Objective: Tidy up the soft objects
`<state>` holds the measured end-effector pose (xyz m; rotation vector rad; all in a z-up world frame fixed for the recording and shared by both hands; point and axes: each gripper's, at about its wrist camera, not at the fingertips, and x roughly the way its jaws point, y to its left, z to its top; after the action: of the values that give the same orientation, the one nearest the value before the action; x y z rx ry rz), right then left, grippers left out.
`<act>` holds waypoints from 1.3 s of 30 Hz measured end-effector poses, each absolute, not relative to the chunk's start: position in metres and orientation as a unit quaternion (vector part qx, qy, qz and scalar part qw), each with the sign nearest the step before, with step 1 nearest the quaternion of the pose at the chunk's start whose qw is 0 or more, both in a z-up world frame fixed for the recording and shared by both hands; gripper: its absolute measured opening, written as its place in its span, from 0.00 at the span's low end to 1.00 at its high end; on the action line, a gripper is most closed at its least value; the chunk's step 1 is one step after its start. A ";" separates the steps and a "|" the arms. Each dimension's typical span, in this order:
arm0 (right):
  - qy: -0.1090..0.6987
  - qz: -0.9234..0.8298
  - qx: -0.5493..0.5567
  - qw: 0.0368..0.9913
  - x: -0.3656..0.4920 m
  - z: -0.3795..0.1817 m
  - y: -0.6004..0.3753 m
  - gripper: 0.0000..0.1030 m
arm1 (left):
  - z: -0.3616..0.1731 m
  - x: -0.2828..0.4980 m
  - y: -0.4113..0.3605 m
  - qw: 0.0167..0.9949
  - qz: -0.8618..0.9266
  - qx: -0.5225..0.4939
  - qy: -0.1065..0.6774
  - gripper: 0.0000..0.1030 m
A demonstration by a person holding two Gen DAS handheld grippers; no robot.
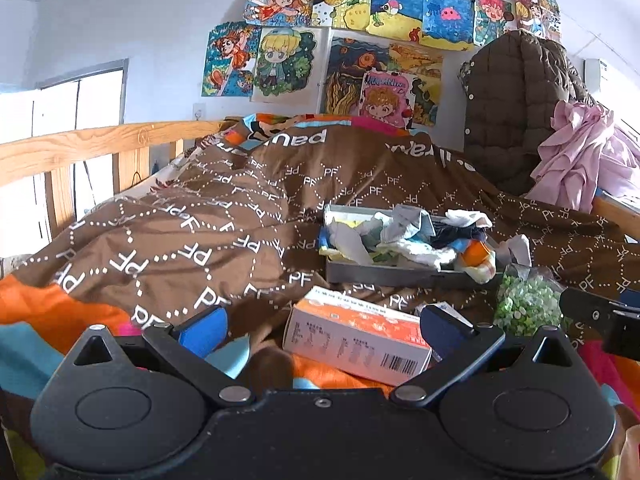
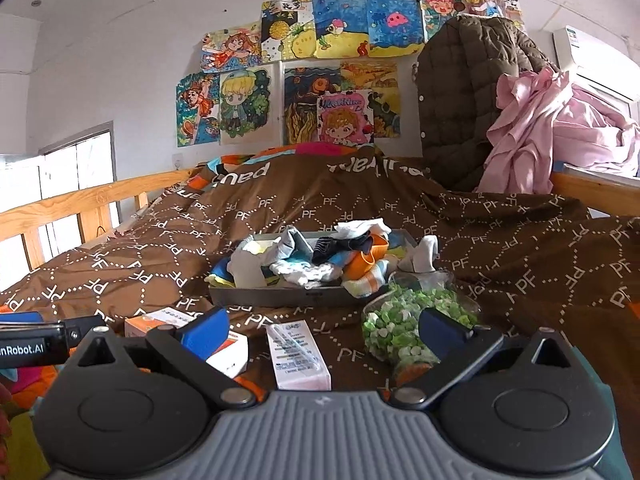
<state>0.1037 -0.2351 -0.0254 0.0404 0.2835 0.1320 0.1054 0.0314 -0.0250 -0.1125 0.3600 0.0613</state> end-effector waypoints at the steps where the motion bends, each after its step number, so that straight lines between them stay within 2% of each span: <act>1: 0.143 0.064 0.022 0.987 0.103 -0.025 -0.236 1.00 | -0.026 0.105 0.031 0.981 0.030 -0.055 0.181 0.99; 20: 0.192 0.070 0.060 0.977 0.114 -0.036 -0.242 1.00 | -0.036 0.102 0.027 0.977 0.041 -0.046 0.206 0.99; 39: 0.210 0.080 0.046 0.973 0.118 -0.040 -0.234 1.00 | -0.037 0.105 0.032 0.975 0.052 -0.057 0.210 0.99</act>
<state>0.1177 -0.2345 -0.0403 0.0929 0.4235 0.1615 0.1049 0.0317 -0.0369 -0.1149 0.4243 0.1044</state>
